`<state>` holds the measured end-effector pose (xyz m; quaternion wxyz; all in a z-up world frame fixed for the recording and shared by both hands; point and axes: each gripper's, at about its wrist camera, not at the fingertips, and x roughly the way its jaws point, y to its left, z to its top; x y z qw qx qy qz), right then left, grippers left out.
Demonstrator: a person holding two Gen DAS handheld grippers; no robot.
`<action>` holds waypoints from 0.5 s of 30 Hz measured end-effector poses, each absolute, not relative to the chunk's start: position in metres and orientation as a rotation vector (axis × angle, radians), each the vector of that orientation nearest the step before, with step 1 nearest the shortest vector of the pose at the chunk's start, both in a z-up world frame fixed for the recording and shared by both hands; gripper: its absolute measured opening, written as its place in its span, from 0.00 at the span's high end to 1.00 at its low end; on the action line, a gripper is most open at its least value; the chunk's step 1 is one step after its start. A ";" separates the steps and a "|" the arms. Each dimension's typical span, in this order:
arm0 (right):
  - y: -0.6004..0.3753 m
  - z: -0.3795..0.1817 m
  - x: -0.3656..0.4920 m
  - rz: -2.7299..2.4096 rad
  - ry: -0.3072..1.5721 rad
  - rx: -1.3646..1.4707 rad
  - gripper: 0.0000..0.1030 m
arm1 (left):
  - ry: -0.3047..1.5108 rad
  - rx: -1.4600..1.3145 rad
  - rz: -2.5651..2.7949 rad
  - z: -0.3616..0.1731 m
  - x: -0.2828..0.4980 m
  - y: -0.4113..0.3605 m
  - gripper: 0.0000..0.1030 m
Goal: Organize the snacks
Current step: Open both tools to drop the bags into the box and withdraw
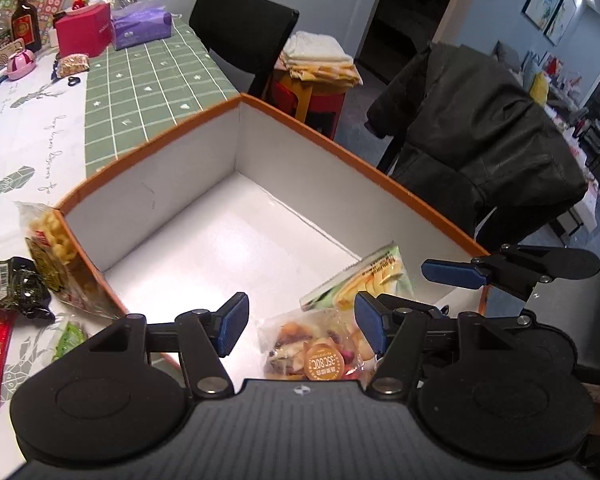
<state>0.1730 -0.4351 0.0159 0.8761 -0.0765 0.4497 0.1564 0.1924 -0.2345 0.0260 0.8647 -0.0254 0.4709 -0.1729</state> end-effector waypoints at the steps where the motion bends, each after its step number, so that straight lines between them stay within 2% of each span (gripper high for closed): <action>1: -0.434 0.019 0.172 0.325 0.928 -0.159 0.55 | 0.975 -0.060 -0.363 0.030 0.192 -0.229 0.30; 15: -0.388 0.047 0.150 0.374 0.820 -0.234 0.55 | 0.901 -0.032 -0.290 0.054 0.157 -0.145 0.27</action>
